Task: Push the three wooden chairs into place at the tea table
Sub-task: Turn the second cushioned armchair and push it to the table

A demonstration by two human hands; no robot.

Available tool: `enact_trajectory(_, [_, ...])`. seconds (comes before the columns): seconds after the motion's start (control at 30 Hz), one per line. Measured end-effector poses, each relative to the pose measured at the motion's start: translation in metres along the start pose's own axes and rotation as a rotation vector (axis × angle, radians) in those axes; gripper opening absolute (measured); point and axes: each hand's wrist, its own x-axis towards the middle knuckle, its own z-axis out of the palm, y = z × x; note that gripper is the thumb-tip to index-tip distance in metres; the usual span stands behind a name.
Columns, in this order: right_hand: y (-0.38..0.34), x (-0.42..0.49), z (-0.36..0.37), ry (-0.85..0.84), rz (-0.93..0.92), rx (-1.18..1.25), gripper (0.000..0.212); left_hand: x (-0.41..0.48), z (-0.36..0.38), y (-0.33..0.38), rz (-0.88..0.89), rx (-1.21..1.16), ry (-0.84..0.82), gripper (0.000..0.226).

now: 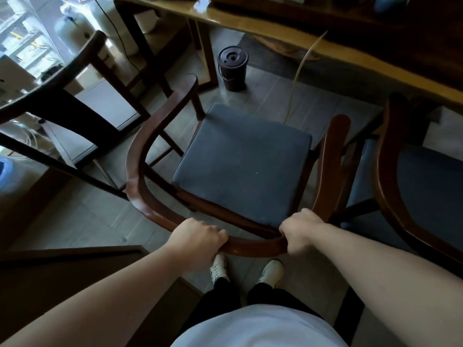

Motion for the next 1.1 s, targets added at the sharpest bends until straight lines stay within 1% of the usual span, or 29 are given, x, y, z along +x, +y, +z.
enact_trajectory(0.13, [0.03, -0.006, -0.001, 0.009, 0.006, -0.065, 0.024, 0.022, -0.012, 0.024, -0.018, -0.027, 0.005, 0.011])
enact_trajectory(0.27, [0.045, -0.006, -0.003, 0.007, -0.003, -0.082, 0.024, 0.031, -0.018, 0.03, -0.026, -0.016, 0.011, 0.014])
enact_trajectory(0.4, [0.05, -0.007, -0.002, 0.041, -0.032, -0.095, 0.018, 0.031, -0.017, 0.028, 0.03, 0.005, 0.091, 0.018])
enact_trajectory(0.47, [0.05, -0.009, 0.0, 0.09, -0.04, -0.097, 0.024, 0.028, -0.017, 0.018, 0.07, 0.017, 0.147, 0.023])
enact_trajectory(0.53, [0.044, -0.013, 0.004, 0.161, -0.046, -0.061, 0.036, 0.019, -0.014, -0.001, 0.091, 0.01, 0.21, 0.025])
enact_trajectory(0.57, [0.038, -0.017, 0.007, 0.23, -0.063, -0.016, 0.041, 0.012, -0.013, -0.013, 0.092, 0.004, 0.22, 0.025])
enact_trajectory(0.63, [0.016, -0.024, 0.018, 0.398, -0.103, 0.154, 0.049, -0.002, -0.007, -0.044, 0.093, -0.006, 0.229, 0.029])
enact_trajectory(0.7, [-0.008, -0.028, 0.031, 0.573, -0.112, 0.336, 0.05, -0.013, -0.003, -0.076, 0.097, 0.005, 0.261, 0.04])
enact_trajectory(0.77, [-0.027, -0.026, 0.042, 0.73, -0.07, 0.445, 0.046, -0.014, 0.0, -0.101, 0.158, 0.017, 0.278, 0.04])
enact_trajectory(0.8, [-0.032, -0.025, 0.045, 0.78, -0.043, 0.492, 0.043, -0.013, 0.002, -0.108, 0.206, 0.006, 0.271, 0.038])
enact_trajectory(0.87, [-0.041, -0.023, 0.049, 0.825, 0.007, 0.557, 0.037, -0.008, 0.005, -0.118, 0.291, -0.012, 0.286, 0.034])
enact_trajectory(0.93, [-0.046, -0.022, 0.05, 0.86, 0.054, 0.572, 0.035, -0.004, 0.008, -0.123, 0.359, -0.011, 0.313, 0.029])
enact_trajectory(1.1, [-0.062, -0.011, 0.036, 0.914, 0.101, 0.608, 0.031, 0.003, 0.005, -0.153, 0.4, -0.013, 0.356, 0.031])
